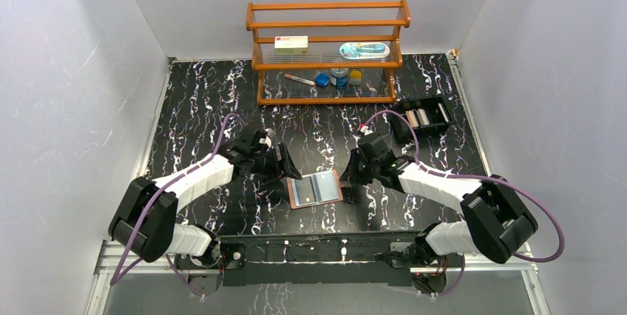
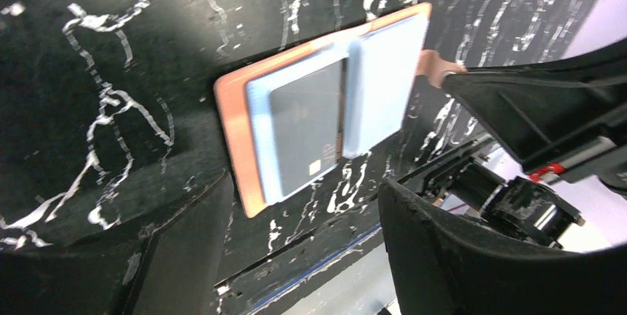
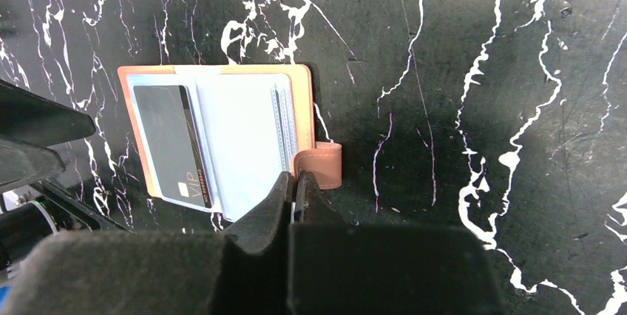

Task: Put the credit cards into the card holder
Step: Close the card holder at the center of the board.

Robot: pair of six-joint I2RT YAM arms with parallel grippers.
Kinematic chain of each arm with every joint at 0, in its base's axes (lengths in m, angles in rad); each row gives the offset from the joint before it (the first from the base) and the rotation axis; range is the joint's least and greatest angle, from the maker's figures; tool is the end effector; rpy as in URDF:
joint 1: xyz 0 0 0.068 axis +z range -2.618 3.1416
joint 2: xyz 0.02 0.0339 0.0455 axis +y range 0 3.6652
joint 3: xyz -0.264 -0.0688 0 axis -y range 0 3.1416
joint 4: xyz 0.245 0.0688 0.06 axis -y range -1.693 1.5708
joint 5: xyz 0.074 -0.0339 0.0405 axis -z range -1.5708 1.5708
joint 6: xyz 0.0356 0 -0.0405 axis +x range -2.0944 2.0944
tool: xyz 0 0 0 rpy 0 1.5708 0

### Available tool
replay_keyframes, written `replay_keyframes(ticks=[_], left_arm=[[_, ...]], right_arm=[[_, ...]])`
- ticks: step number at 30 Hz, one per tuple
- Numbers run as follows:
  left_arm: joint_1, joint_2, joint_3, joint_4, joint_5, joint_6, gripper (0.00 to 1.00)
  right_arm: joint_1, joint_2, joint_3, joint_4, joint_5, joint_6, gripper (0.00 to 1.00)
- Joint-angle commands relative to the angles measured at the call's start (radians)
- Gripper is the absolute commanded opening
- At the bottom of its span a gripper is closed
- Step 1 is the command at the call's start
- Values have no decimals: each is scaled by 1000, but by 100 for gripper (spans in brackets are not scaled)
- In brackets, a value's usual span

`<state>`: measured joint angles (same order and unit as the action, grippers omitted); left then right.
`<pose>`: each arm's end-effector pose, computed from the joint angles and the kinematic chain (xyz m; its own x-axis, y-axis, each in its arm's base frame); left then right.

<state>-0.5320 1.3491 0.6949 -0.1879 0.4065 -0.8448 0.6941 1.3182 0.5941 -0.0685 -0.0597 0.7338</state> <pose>0.2203 -0.1460 0.1900 -0.9450 -0.2408 -0.2215 -0.0209 0.7198 -0.6938 0.1940 0.1642 0.1738 -0.8557 0.1576 -0.4929 -0.1315 0.8550 0.5017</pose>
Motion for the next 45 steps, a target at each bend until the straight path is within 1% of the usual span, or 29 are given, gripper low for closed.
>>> replay_keyframes(ticks=[1,6,9,13,18,23,26,30,38,43,45], left_arm=[[3,-24,-31,-98,-38,14,71],[1,-18,-101,1,43,-69,72],[-7,-29,-133,18,47,-116,72],[-12,-17,-163,50,38,-141,73],[-37,7,-196,197,55,-184,73],[-63,15,-184,266,61,-202,72],[-66,-8,-161,281,68,-199,72],[-80,-31,-117,293,119,-193,70],[-143,-37,-74,341,121,-190,68],[-152,-17,-60,353,117,-166,66],[-152,-2,-57,377,135,-166,63]], right_arm=[[1,-20,-13,27,-1,4,0],[2,-22,-17,37,-1,11,0],[3,-22,-15,44,-7,17,0],[3,-19,-18,48,-7,19,0],[5,-21,-36,69,-14,34,0],[10,-12,-35,80,-24,36,0],[16,-7,-39,95,-37,34,0],[27,5,-48,121,-59,37,0],[42,35,-54,172,-88,71,0],[55,35,-54,194,-90,83,0],[63,35,-56,220,-100,86,0]])
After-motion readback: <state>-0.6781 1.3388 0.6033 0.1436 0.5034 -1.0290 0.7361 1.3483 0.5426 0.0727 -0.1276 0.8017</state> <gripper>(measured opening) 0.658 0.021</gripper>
